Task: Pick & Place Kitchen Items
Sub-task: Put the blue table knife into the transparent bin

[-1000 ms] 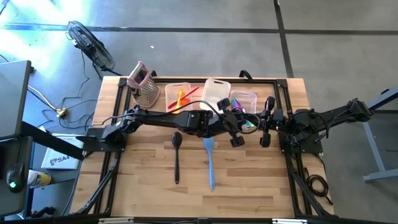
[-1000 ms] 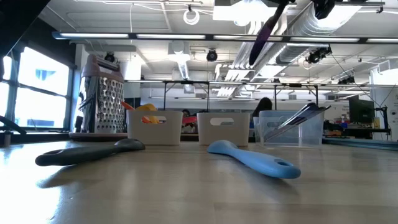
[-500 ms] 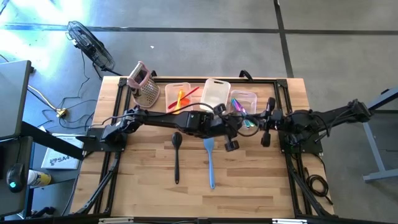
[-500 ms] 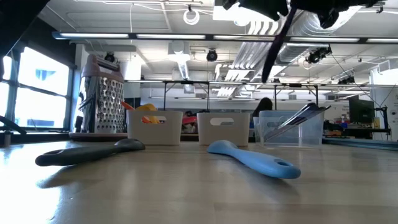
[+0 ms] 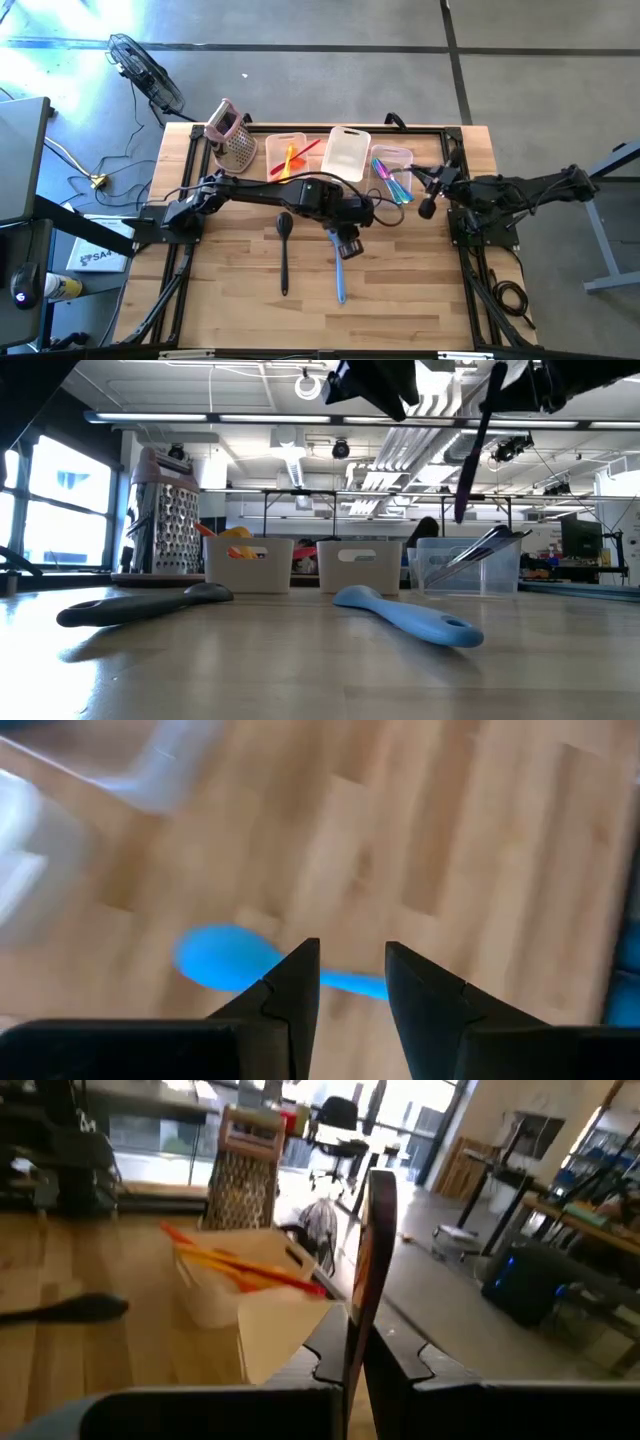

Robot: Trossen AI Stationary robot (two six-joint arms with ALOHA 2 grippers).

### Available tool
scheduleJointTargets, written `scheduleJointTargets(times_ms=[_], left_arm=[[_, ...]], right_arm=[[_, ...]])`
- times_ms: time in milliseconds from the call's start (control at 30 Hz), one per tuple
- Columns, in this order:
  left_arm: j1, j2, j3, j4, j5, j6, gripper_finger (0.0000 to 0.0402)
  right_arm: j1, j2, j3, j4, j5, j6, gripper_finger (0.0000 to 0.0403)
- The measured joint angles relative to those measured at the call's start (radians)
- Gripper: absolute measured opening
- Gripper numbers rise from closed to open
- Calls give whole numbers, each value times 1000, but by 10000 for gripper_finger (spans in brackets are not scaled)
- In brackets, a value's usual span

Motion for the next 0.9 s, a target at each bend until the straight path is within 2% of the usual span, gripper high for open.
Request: scheduleJointTargets(times_ms=[100,200,533,900], left_arm=[[0,0,0,0,92,-18,112],[-4,0,0,12,136,-21,112],[-27,0,0,47,129,-50,112],[-58,0,0,49,116,-122,112]], right_arm=[[-52,9,0,-88,-63,79,6],[-118,29,0,-125,-111,131,6],[-296,83,-1,-97,-297,132,8],[-434,176,-1,50,-450,56,6]])
